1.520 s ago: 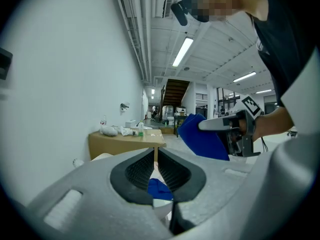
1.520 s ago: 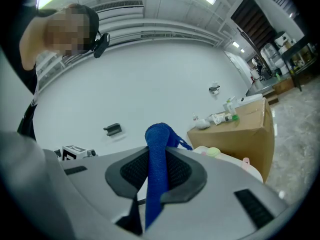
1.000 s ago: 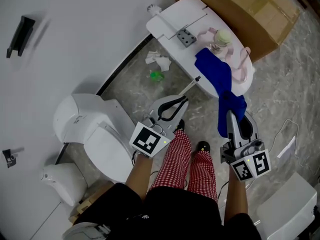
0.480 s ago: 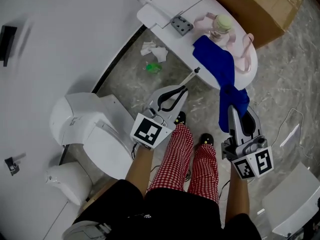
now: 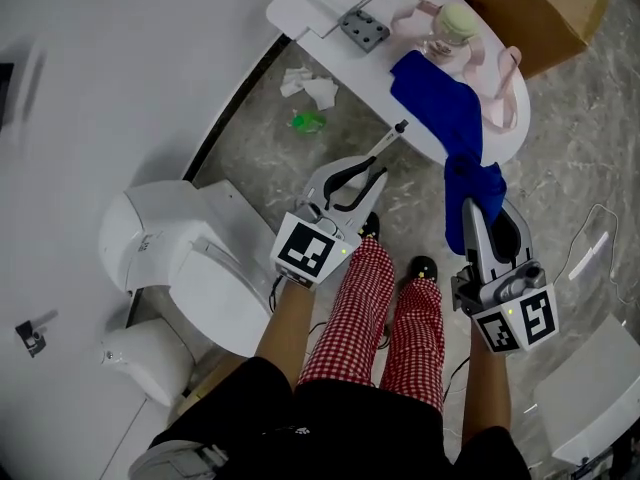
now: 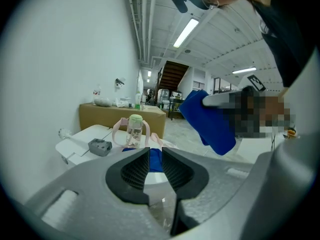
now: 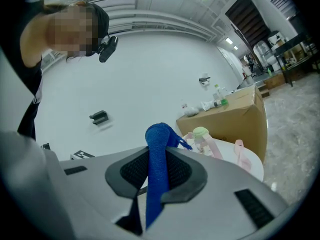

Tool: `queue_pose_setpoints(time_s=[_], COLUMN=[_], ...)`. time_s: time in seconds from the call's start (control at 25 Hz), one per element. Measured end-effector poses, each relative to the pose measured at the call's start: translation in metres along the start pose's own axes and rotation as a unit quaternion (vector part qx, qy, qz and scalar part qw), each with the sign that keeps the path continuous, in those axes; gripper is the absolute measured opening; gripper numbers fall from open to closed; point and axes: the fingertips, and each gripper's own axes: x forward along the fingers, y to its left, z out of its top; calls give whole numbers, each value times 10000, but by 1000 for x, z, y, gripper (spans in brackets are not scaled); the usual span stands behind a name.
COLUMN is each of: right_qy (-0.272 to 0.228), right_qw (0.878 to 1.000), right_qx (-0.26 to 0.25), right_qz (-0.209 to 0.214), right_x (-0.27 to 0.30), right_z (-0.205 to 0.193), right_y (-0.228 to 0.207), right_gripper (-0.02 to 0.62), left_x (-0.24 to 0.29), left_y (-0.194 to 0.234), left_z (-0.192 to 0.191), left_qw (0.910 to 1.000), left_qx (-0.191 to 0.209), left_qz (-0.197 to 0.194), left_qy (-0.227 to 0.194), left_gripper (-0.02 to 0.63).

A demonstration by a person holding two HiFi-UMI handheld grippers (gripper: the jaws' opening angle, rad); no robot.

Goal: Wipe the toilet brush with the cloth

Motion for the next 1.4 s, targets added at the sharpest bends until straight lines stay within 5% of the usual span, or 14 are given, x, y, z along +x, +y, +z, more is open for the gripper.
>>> queue_pose_setpoints(time_s=[0.36, 1.12, 1.4], right_qy=[-47, -201, -109], right_qw=[9999, 9971, 9972], right_qx=[-31, 473, 285], right_qz=[135, -559, -681], right_x=[12, 9, 10], right_z=[-18, -20, -24], right_y=[3, -37, -39], right_gripper=[64, 64, 64], left_x=[24, 69, 83], left_y=[8, 30, 34], left_z=[-30, -90, -104], left_qw=[9994, 9947, 9933], left_qx=[154, 200, 143], left_qz=[-167, -451, -550], left_qy=[278, 897, 1011], left_gripper=[117, 158, 161])
